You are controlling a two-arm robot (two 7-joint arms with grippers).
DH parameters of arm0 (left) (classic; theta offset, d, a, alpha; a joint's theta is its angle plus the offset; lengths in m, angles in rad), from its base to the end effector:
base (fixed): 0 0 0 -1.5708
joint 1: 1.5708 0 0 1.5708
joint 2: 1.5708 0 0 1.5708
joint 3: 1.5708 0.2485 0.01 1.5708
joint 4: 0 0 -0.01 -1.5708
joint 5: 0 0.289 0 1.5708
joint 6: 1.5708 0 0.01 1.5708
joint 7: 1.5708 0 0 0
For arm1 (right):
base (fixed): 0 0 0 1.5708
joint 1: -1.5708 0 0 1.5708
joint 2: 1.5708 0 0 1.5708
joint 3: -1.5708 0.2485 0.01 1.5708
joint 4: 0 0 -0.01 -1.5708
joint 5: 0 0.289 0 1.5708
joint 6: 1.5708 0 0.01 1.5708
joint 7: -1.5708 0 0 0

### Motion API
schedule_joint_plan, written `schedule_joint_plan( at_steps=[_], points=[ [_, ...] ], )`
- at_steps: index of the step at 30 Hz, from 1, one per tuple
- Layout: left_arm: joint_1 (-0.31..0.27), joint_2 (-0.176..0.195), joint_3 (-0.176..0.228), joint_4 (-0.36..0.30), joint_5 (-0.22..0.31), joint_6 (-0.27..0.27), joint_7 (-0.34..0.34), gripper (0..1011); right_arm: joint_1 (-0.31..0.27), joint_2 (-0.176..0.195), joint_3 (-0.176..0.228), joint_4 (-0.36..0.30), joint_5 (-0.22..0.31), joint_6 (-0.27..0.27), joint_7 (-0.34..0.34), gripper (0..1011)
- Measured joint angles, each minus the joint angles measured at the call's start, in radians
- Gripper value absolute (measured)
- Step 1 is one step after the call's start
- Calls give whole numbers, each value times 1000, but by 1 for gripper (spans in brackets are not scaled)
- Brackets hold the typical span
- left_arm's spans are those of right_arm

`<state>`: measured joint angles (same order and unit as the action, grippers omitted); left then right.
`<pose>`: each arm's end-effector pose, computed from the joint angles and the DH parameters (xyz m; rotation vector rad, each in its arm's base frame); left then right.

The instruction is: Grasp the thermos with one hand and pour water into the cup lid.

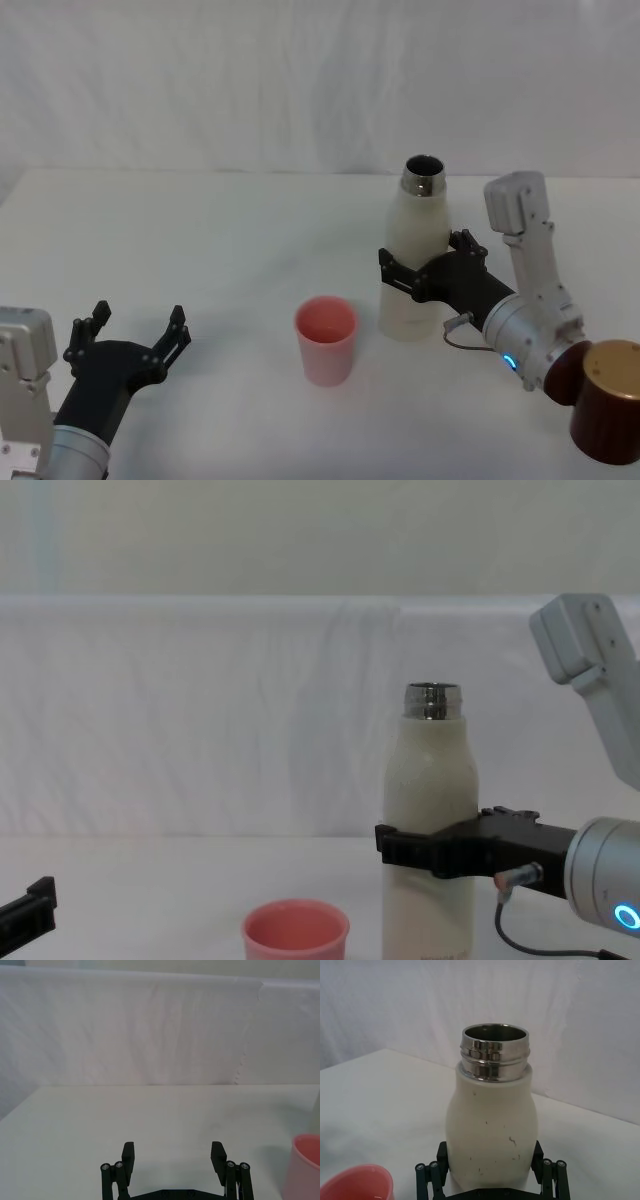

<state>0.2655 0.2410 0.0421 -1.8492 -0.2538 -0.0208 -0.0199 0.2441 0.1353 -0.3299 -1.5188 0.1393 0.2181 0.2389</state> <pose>0.2438 0.0297 -0.2463 -0.0380 0.0140 1.4460 0.3518 0.0618 -0.2083 -0.1088 0.0077 -1.0206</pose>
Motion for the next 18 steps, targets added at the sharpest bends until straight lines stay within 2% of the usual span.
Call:
schedule_joint_plan(
  at_steps=[18],
  points=[
    [0, 0, 0, 0, 0, 0, 0, 1001, -31, 38, 7, -36, 40, -10, 20, 1000]
  ],
)
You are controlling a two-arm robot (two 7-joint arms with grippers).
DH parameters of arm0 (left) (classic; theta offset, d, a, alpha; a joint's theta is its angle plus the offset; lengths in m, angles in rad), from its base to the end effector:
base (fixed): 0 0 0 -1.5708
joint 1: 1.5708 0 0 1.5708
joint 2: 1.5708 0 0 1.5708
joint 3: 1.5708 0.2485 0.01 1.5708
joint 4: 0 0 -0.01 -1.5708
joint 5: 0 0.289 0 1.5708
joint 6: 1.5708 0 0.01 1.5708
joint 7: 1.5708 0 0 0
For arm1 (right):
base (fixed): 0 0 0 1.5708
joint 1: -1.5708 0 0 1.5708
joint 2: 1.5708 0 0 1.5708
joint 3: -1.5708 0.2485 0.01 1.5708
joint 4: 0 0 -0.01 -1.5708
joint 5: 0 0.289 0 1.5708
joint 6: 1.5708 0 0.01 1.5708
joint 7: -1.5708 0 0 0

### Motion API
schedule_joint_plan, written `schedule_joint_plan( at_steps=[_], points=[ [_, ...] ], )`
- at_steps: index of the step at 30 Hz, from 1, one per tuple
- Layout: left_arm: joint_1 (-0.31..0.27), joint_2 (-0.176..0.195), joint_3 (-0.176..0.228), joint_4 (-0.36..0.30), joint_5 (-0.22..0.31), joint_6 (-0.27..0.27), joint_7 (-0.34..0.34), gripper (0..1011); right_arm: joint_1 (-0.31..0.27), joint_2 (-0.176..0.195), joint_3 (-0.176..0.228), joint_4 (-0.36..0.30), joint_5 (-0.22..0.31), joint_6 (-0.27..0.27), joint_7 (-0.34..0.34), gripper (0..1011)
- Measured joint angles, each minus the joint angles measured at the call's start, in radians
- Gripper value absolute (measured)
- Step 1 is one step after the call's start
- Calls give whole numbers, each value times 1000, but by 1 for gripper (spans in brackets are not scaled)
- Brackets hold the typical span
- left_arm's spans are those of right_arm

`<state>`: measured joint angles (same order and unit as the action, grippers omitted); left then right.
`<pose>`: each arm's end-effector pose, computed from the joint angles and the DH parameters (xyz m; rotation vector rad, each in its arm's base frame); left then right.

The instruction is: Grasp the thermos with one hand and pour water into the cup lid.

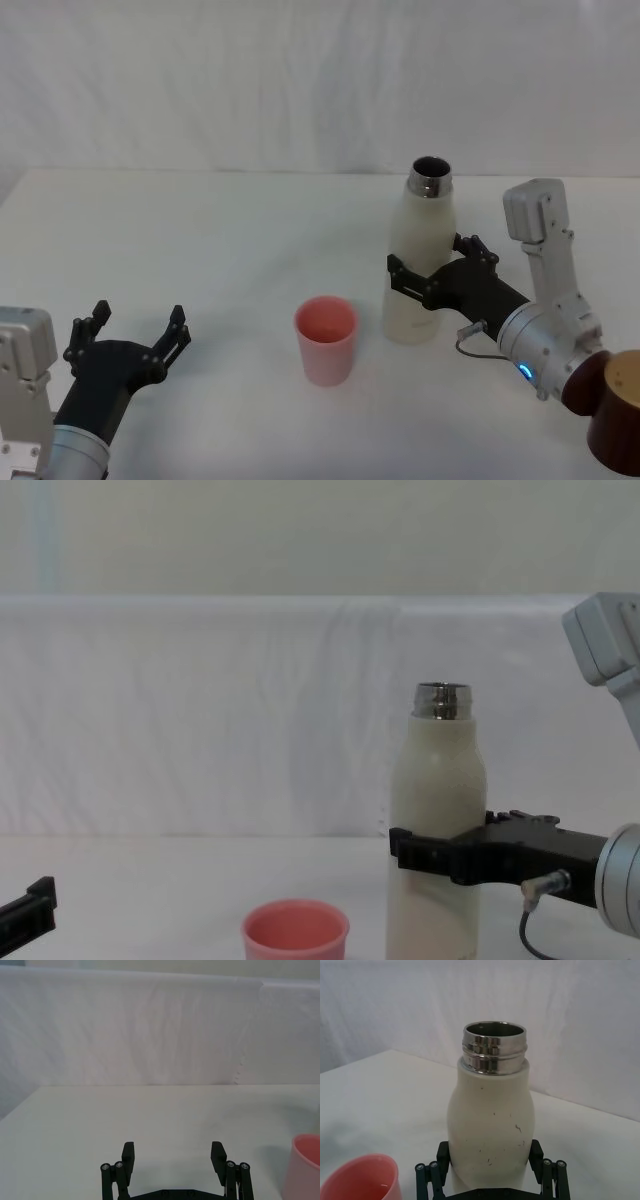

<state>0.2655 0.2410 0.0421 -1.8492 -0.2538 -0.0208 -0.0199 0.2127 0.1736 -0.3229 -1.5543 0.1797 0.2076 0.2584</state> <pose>0.2438 0.0297 -0.2463 -0.0380 0.0140 1.4460 0.3447 0.0509 -0.2104 -0.0943 0.0163 -1.0027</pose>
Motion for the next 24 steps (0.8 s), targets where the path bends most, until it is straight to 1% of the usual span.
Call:
schedule_joint_plan(
  at_steps=[11, 17, 24],
  points=[
    [0, 0, 0, 0, 0, 0, 0, 1001, -8, 15, -2, -10, 19, -6, 5, 1000],
    [0, 0, 0, 0, 0, 0, 0, 1001, -27, 31, -2, -37, 24, -6, 4, 1000],
    [0, 0, 0, 0, 0, 0, 0, 1001, -60, 55, 9, -80, 34, -6, 3, 1000]
  ],
)
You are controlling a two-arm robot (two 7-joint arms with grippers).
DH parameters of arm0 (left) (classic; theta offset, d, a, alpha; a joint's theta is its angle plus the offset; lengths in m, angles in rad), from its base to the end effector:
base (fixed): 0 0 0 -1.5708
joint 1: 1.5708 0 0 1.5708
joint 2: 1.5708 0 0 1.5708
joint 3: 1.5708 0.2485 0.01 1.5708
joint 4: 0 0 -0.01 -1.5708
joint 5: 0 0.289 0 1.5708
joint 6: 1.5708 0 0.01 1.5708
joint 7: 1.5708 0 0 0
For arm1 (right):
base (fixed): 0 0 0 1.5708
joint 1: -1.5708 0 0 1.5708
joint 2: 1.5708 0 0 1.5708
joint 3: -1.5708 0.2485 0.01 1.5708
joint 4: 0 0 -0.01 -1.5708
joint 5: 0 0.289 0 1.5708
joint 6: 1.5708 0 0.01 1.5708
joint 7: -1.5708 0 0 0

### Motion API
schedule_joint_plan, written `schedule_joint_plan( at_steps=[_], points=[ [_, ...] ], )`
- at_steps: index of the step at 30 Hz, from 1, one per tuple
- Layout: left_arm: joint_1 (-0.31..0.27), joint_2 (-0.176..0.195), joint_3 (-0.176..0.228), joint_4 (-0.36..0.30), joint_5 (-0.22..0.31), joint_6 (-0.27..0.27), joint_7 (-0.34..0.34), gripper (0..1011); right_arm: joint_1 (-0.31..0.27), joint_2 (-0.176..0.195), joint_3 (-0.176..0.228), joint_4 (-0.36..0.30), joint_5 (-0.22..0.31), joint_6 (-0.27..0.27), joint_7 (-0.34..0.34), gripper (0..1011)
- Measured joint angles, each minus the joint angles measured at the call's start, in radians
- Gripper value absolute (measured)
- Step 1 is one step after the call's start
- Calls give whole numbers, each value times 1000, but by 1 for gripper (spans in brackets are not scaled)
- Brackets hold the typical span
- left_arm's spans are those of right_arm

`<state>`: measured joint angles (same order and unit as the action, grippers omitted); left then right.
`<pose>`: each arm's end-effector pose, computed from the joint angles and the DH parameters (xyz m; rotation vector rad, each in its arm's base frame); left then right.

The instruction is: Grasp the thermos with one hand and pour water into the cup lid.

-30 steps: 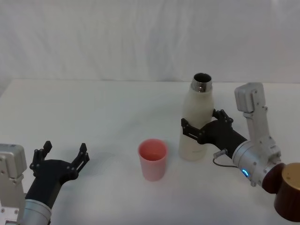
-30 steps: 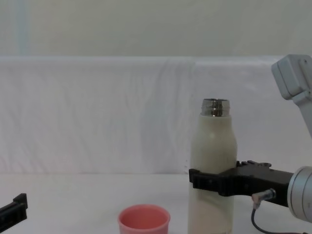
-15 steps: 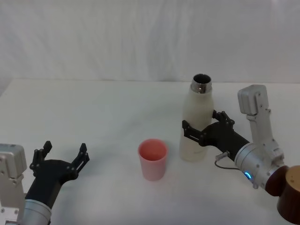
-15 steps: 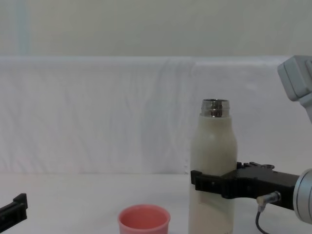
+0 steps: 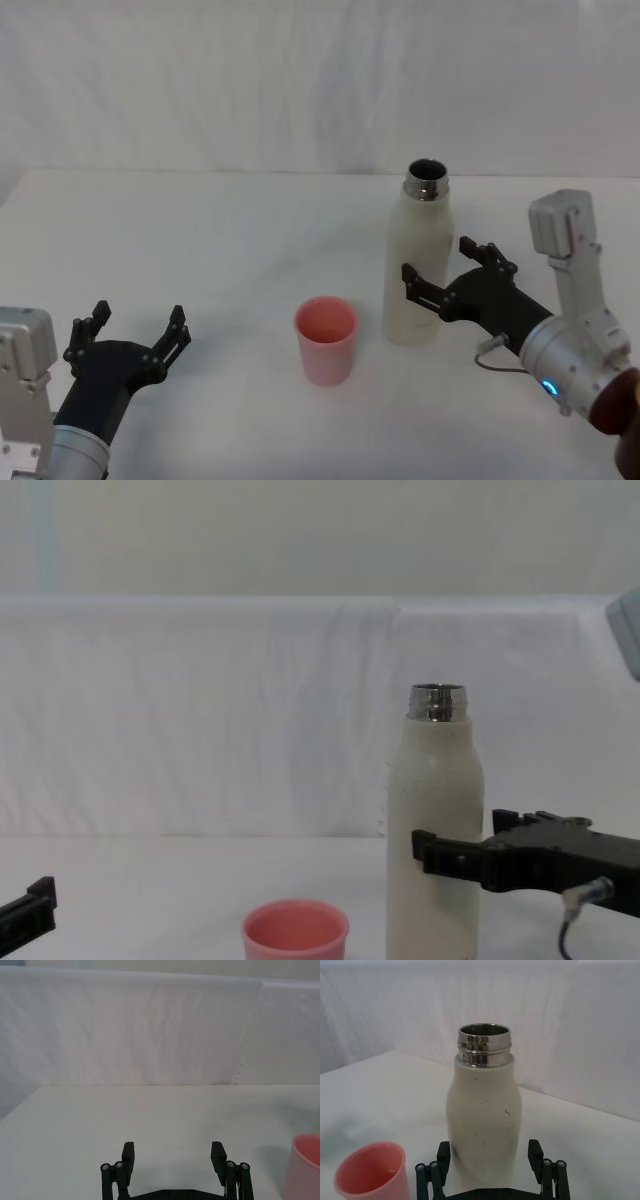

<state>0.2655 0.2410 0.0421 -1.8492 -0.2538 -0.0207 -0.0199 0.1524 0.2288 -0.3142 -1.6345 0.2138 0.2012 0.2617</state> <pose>0.2438 0.0297 -0.2463 -0.0379 0.0141 1.4460 0.3293 0.0386 -0.2093 -0.0855 0.0072 -0.9938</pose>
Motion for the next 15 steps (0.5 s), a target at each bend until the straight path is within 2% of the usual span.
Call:
schedule_joint_plan(
  at_steps=[10, 15],
  points=[
    [0, 0, 0, 0, 0, 0, 0, 1001, -74, 46, 27, -87, 19, -10, 0, 1000],
    [0, 0, 0, 0, 0, 0, 0, 1001, -127, 69, 46, -130, 36, -39, 4, 1000]
  ],
)
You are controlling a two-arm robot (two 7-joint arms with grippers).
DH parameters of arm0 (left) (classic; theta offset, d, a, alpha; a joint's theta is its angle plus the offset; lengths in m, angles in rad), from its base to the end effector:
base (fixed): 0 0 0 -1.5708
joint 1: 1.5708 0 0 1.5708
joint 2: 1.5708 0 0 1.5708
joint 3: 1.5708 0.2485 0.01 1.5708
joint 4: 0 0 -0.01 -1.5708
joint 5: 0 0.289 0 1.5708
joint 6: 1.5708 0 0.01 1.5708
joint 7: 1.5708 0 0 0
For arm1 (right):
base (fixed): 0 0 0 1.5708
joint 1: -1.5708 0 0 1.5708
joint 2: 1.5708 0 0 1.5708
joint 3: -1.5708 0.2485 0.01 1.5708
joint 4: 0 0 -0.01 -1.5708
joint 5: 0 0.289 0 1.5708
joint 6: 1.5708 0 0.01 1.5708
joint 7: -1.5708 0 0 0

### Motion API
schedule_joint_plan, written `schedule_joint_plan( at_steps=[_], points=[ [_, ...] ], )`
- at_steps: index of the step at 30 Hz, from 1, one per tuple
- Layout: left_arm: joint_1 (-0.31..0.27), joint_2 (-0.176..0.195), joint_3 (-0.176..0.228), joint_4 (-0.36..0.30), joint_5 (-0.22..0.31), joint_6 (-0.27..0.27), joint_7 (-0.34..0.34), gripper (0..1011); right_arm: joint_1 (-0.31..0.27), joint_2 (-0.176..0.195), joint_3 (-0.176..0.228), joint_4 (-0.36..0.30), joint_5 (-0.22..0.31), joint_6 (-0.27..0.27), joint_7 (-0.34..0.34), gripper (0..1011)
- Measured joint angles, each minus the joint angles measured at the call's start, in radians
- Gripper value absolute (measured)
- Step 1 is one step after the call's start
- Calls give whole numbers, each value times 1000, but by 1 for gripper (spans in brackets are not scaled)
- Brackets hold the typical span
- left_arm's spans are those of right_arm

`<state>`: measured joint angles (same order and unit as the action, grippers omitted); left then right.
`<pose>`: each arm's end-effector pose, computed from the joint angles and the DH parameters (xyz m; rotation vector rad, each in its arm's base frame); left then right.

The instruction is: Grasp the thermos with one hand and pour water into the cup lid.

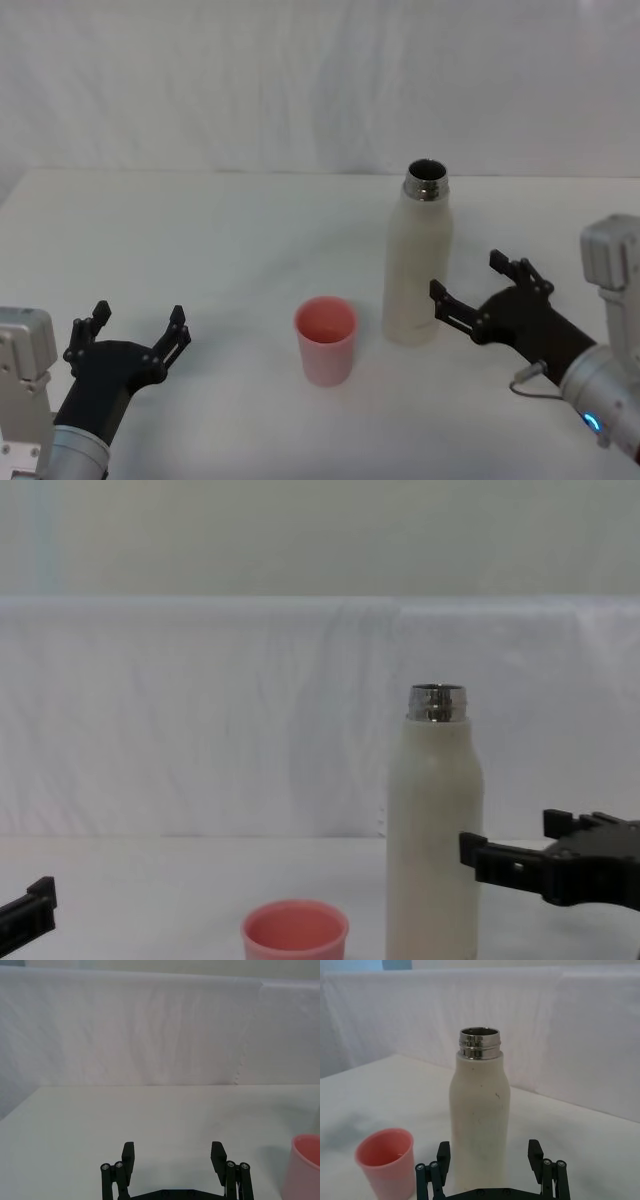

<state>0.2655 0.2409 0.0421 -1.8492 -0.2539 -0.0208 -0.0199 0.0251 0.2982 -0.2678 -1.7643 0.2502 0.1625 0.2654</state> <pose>0.2438 0.0297 -0.2463 -0.0381 0.0141 1.4461 0.2999 0.0182 -0.2099 -0.0564 -0.0125 -0.9995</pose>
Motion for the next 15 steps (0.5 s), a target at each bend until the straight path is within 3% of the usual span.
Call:
schedule_joint_plan(
  at_steps=[9, 15],
  points=[
    [0, 0, 0, 0, 0, 0, 0, 1001, -59, 14, 0, -16, 23, -72, 18, 1000],
    [0, 0, 0, 0, 0, 0, 0, 1001, -73, 8, -29, 7, 29, -106, 32, 1000]
  ],
)
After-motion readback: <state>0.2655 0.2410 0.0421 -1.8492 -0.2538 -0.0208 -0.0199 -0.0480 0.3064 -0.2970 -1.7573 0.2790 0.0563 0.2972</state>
